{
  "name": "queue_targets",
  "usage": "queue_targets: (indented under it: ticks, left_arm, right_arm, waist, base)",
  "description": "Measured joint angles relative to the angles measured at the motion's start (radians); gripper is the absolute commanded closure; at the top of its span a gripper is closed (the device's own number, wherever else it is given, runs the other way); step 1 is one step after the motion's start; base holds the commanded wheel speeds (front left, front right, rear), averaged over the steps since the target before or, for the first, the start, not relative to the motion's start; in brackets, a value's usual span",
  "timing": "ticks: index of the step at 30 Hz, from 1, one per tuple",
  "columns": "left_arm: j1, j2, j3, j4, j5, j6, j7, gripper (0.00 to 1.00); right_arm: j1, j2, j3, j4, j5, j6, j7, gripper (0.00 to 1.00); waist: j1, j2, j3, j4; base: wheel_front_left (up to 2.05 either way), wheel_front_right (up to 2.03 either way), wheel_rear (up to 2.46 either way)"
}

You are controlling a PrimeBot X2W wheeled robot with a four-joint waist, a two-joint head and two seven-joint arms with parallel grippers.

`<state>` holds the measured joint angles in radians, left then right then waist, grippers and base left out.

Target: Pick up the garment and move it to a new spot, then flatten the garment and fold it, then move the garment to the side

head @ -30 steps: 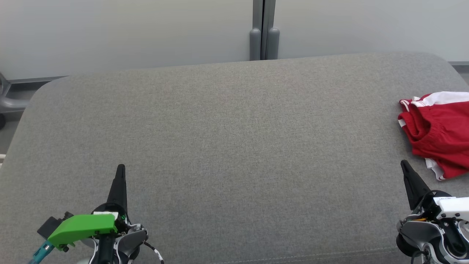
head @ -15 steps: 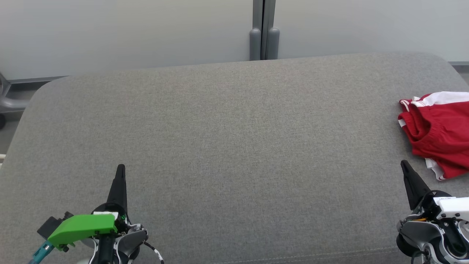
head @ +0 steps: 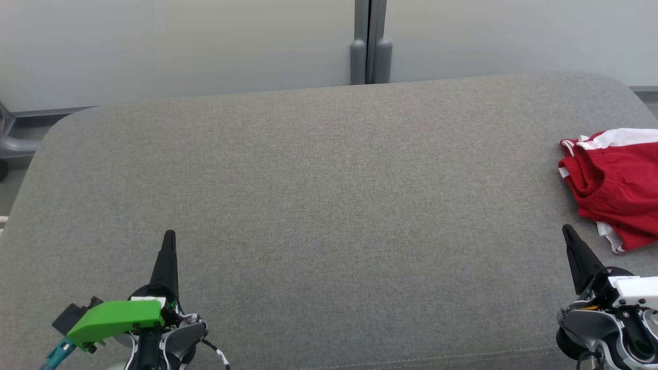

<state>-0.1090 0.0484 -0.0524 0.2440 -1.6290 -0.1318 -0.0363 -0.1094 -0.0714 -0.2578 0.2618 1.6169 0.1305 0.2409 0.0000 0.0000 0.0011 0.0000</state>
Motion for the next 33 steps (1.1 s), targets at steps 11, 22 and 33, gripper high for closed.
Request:
queue_targets:
  ticks: [11,22,33]
  left_arm:
    - [0.000,0.000,0.000,0.000,0.000,0.000,0.000,1.00]
    - [0.000,0.000,0.000,0.000,0.000,0.000,0.000,1.00]
    - [0.000,0.000,0.001,0.000,0.000,0.000,0.000,1.00]
  right_arm:
    - [0.000,0.001,-0.002,0.000,-0.001,0.000,0.004,1.00]
    - [-0.001,0.002,-0.004,0.000,-0.002,0.000,0.004,1.00]
    - [-0.002,0.003,-0.006,0.000,-0.003,0.000,0.005,1.00]
  waist:
    - [0.0000,0.0000,0.000,0.000]
    - [0.0000,0.0000,0.000,0.000]
    - [0.0000,0.0000,0.000,0.000]
  base:
    - [0.00,0.00,0.00]
    - [0.00,0.00,0.00]
    - [0.00,0.00,0.00]
